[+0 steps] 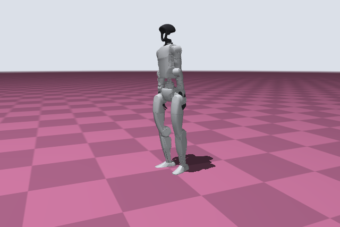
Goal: Upper body actions
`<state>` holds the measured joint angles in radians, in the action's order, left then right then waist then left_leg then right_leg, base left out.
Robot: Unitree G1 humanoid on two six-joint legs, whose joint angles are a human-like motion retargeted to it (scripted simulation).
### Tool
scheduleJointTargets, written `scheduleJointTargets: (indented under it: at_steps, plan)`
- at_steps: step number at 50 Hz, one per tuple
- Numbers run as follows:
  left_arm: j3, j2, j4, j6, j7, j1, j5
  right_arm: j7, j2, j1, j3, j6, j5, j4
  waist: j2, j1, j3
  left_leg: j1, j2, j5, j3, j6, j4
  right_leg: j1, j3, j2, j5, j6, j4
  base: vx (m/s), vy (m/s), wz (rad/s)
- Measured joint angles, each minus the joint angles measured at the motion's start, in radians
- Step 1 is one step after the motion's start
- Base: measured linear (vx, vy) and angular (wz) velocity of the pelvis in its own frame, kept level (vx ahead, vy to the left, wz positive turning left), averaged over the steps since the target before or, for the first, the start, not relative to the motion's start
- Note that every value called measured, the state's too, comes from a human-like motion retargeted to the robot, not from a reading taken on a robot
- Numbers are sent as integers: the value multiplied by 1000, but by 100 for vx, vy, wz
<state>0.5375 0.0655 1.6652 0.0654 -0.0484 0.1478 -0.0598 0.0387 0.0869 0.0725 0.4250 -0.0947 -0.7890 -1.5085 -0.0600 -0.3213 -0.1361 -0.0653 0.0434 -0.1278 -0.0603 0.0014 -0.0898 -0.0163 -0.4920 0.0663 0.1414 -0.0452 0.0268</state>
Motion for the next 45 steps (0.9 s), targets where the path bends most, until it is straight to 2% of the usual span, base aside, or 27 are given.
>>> scheduleJointTargets:
  at_steps: [2,4,7,9,12,15,17,20,22,24,25,27,30,33,34,35,37,38,40,42,45]
  plan:
    - [13,-34,2,-86,-36,-9,124,22,37,-41,77,-31,107,-6,-1,112,24,15,-10,18,-112,21,25,-9,118,-33,-14,11,-1,-6,4,-248]
    - [-22,-80,-11,-48,-93,-12,131,18,78,-78,179,-48,210,3,8,160,35,22,-13,25,-147,26,36,-11,148,-38,-19,11,0,-6,1,-77]
    - [-78,-146,-61,56,-216,-15,-94,-11,149,-131,369,-83,341,79,32,193,37,20,-5,28,-134,25,38,-10,131,-30,-20,11,-3,-2,-5,17]
    - [-124,-184,-115,91,-241,-8,-254,7,235,-183,508,-88,377,140,47,215,36,19,-2,30,-129,27,41,-13,129,-26,-21,9,0,3,-6,7]
    - [-197,-213,-175,68,-199,4,-391,91,432,-294,659,-129,483,230,56,239,32,12,2,31,-119,29,40,-16,123,-22,-23,6,-2,0,0,0]
    - [-233,-217,-187,33,-167,9,-459,183,642,-472,698,-151,621,348,61,245,27,3,5,31,-119,29,37,-19,122,-17,-24,3,-4,-5,-5,2]
    - [-228,-208,-165,31,-187,1,-480,241,754,-624,596,-146,699,478,64,239,18,-10,5,30,-118,27,31,-27,121,-14,-24,2,-5,-8,-9,3]
    - [-213,-193,-104,46,-264,-13,-468,288,884,-829,312,-142,665,771,46,186,-16,-9,32,27,-84,53,58,-45,81,-21,-17,3,-7,-9,-9,59]
    - [-199,-185,-64,78,-299,-23,-453,341,981,-960,100,-178,480,966,42,154,-38,-15,40,28,-72,54,70,-61,66,-17,-13,3,-6,-10,-6,49]
    - [-189,-180,-40,106,-270,-26,-427,425,1048,-1102,-114,-240,237,1160,45,146,-55,-24,35,28,-84,49,72,-75,76,-17,-13,5,-4,-8,-7,-22]
    - [-190,-179,-33,110,-246,-25,-405,472,1073,-1176,-224,-273,115,1252,47,148,-61,-28,30,28,-96,46,71,-80,88,-18,-14,5,-3,0,-9,-72]
    - [-215,-195,-34,93,-214,-14,-376,605,1136,-1342,-470,-307,-1,1396,65,178,-66,-26,17,27,-136,38,66,-81,130,-24,-18,9,-2,0,-14,-98]
    - [-252,-219,-35,76,-193,-9,-399,711,1156,-1603,-828,-259,-83,1533,93,214,-70,-15,6,25,-174,32,65,-75,172,-35,-19,14,-2,-1,-19,-67]
    - [-272,-227,-36,98,-192,-12,-442,635,1115,-1920,-1244,-189,-135,1630,104,224,-86,2,-1,20,-193,34,74,-67,192,-52,-12,15,-1,6,-13,-30]
    - [-273,-226,-38,104,-190,-11,-450,631,1103,-1987,-1323,-174,-170,1653,105,228,-91,7,-3,19,-198,35,76,-65,199,-57,-10,15,0,8,-8,-29]
    - [-274,-225,-40,109,-187,-10,-456,643,1095,-2029,-1371,-165,-208,1672,106,232,-96,10,-6,18,-201,36,78,-63,206,-62,-9,14,1,12,-5,-29]
    - [-281,-214,-50,113,-178,-9,-478,815,1094,-2053,-1388,-155,-240,1676,99,252,-106,13,-7,17,-212,44,81,-59,223,-74,-6,13,2,12,0,-30]
    - [-286,-209,-55,114,-176,-12,-487,891,1106,-2037,-1372,-144,-210,1647,95,262,-107,14,-7,16,-215,47,82,-58,228,-78,-5,12,2,9,4,-20]
    - [-289,-200,-64,119,-177,-17,-505,914,1141,-1966,-1298,-106,-123,1536,89,278,-109,15,-6,15,-218,53,83,-53,235,-84,-3,10,2,8,5,-8]
    - [-280,-190,-67,123,-175,-15,-513,863,1161,-1832,-1143,-97,-44,1370,84,278,-116,10,-3,16,-213,58,82,-51,231,-84,-1,8,0,8,5,10]
    - [-256,-188,-67,126,-168,-10,-500,797,1164,-1578,-795,-144,42,1112,84,262,-124,-1,4,18,-196,66,80,-49,211,-84,1,5,-4,4,7,29]
